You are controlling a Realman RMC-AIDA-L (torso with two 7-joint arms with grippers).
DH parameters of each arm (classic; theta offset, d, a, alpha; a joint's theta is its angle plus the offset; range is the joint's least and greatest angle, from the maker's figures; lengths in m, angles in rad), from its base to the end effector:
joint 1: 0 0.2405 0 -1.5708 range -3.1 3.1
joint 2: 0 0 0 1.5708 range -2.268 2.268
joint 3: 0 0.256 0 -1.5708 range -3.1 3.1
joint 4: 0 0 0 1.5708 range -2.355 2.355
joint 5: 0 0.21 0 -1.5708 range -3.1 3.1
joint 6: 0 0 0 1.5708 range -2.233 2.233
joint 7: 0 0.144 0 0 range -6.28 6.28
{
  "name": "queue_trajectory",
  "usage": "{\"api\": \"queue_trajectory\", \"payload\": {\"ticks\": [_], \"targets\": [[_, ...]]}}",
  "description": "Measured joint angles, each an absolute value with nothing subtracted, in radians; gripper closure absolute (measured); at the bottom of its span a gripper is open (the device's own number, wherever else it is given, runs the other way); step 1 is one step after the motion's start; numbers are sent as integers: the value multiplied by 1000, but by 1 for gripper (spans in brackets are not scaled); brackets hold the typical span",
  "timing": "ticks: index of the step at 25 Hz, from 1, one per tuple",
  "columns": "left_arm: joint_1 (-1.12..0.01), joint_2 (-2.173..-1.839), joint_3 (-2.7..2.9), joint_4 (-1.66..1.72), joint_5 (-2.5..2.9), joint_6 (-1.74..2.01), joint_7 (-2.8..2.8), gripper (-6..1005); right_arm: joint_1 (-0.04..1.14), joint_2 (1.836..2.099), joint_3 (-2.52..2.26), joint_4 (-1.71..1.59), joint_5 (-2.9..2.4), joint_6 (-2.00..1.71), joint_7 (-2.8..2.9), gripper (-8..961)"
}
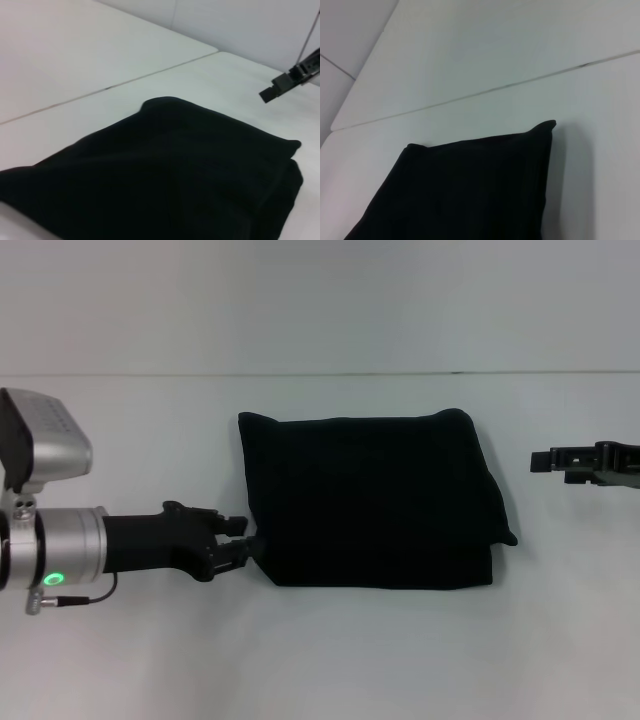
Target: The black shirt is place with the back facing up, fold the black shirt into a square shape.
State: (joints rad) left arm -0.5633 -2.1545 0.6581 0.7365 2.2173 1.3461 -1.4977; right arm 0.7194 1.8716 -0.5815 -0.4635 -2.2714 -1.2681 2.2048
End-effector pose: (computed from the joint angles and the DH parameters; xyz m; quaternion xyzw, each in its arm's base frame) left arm -0.2721 0.3490 -0.0219 -0.9368 -0.2634 -0.1408 0.1823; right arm 0.2983 0.4027 0.0577 -0.7797 0.5747 0.1592 0.1911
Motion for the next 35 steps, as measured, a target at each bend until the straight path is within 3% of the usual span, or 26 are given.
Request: {"api": "queue_trajectory", "payload": {"ticks": [3,6,11,29,34,35], "targets": [[-548,-2156,654,771,2218,1345,-1506,766,719,1872,-581,-463,-2272,-1267,2205,129],[-539,-2158,626,803,2216,1350,-1512,553,717,1872,-581,-463,-2272,-1271,2205,129],[-541,-2152,544,821,2144,1407,-1516,342,706,1869,-574,-463,-2270,-1274,2201,128],[-578,-2161,548,773,1977,1470,-1504,352,691,1867,-570,-474,-2264,-1276,2162,135],[-580,-2159,548,773,1944,1504,-1507,348,684,1864,-536,-477,-2242,-1309,2109,309],[-580,-2159,549,772,1940,1511,-1508,347,682,1863,-528,-478,-2233,-1328,2087,308]]}}
